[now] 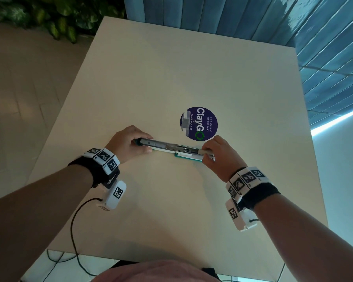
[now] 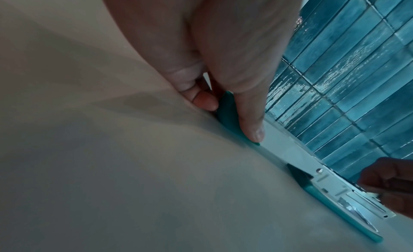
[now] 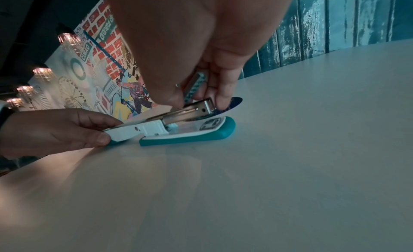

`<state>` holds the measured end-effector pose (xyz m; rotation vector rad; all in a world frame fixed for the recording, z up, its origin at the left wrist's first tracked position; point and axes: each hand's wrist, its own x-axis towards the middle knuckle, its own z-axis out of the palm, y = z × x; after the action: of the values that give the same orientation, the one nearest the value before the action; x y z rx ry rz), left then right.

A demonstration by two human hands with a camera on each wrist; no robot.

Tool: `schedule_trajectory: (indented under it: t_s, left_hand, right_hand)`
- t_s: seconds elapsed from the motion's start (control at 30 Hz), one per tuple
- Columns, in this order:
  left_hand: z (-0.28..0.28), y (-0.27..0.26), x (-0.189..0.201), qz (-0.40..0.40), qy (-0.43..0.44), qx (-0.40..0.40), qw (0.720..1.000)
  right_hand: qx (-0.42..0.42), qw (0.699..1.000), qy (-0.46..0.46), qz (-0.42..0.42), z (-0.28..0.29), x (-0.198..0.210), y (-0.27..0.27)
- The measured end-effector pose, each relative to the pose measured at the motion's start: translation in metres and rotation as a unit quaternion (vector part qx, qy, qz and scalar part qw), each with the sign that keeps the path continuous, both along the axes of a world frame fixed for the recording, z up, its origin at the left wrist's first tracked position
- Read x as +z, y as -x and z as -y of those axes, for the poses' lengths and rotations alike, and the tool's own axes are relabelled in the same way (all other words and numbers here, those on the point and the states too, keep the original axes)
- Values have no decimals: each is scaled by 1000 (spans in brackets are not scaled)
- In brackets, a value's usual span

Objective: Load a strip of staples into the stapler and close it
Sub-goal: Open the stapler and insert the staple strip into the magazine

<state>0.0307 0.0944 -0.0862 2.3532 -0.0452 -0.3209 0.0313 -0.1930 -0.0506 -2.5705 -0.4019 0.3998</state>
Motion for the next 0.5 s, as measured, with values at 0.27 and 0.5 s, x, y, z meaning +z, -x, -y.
schedule_trajectory:
  t_s: [0.27,0.5]
  left_hand:
    - [0,1,2,-6,10,4,1000]
    - [0,0,0,-6,4,3,1000]
  right_hand:
    - [-13,1000,-2,-7,2,-4,0]
    - [0,1000,12,-5,-1,0,0]
